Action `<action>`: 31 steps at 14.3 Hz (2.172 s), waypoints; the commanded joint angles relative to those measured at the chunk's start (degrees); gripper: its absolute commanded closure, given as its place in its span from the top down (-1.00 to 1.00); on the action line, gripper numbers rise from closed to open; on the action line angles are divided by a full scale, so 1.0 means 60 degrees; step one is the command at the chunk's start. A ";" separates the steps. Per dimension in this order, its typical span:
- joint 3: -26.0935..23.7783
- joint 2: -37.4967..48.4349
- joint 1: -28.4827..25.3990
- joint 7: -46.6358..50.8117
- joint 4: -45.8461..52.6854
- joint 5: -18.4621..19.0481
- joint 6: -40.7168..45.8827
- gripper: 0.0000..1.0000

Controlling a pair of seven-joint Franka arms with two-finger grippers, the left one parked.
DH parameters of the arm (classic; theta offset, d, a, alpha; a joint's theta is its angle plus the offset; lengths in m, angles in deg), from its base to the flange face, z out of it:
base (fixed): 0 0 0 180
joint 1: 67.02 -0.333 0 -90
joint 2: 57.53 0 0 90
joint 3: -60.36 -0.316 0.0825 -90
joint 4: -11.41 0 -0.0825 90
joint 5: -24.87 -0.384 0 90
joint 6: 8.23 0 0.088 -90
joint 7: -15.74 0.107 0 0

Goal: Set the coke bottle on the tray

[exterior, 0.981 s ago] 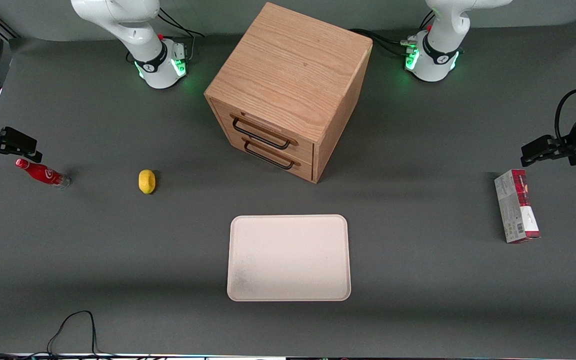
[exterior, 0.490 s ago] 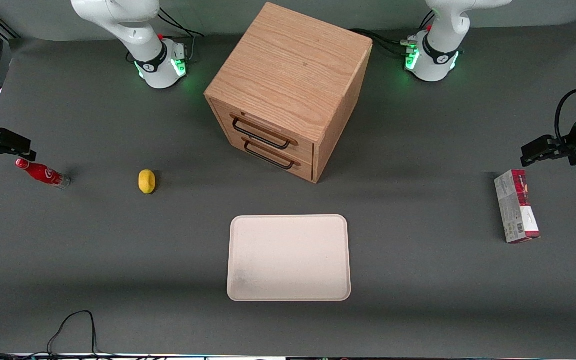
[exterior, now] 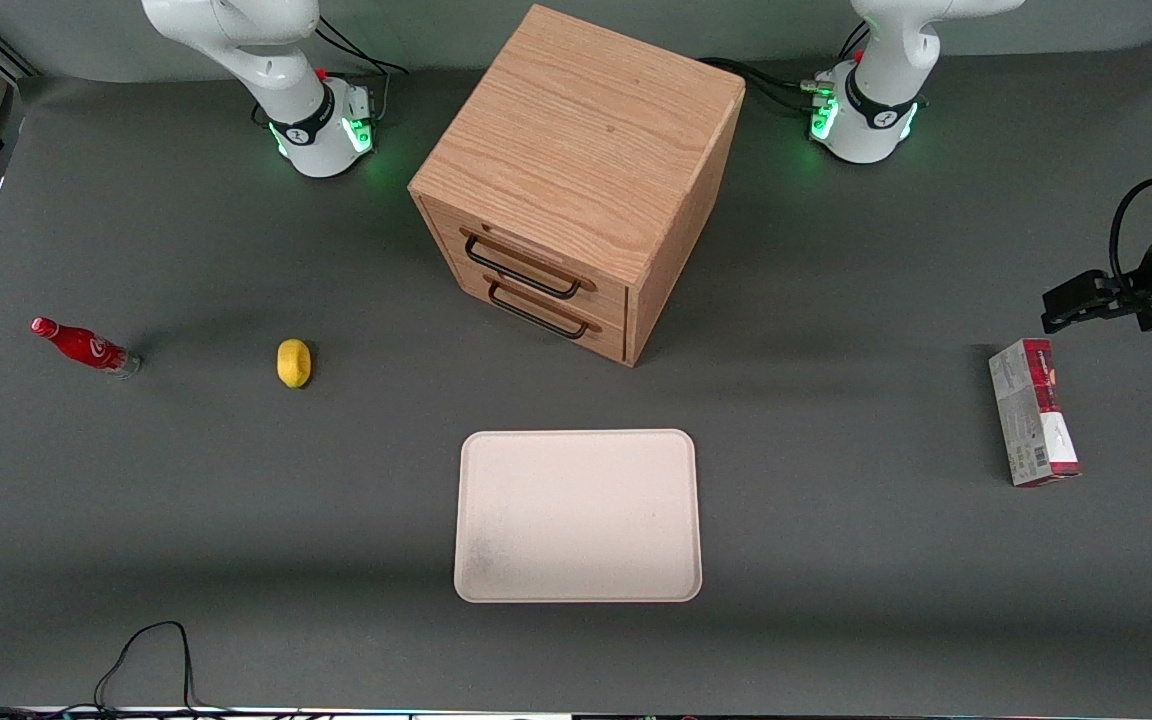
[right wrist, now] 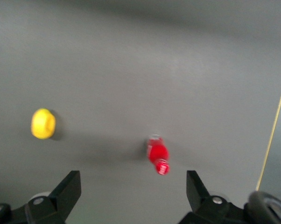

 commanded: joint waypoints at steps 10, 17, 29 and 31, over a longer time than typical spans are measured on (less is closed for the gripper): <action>0.1342 0.1353 -0.0150 -0.1451 -0.4095 0.0132 -0.2938 1.00; 0.1386 -0.0550 -0.0019 -0.2664 -0.4127 -0.0889 -0.4332 1.00; 0.1562 -0.1314 0.0157 -0.2448 -0.4229 -0.1318 -0.4979 1.00; 0.1591 -0.1300 0.0142 -0.2447 -0.4288 -0.1318 -0.4950 0.98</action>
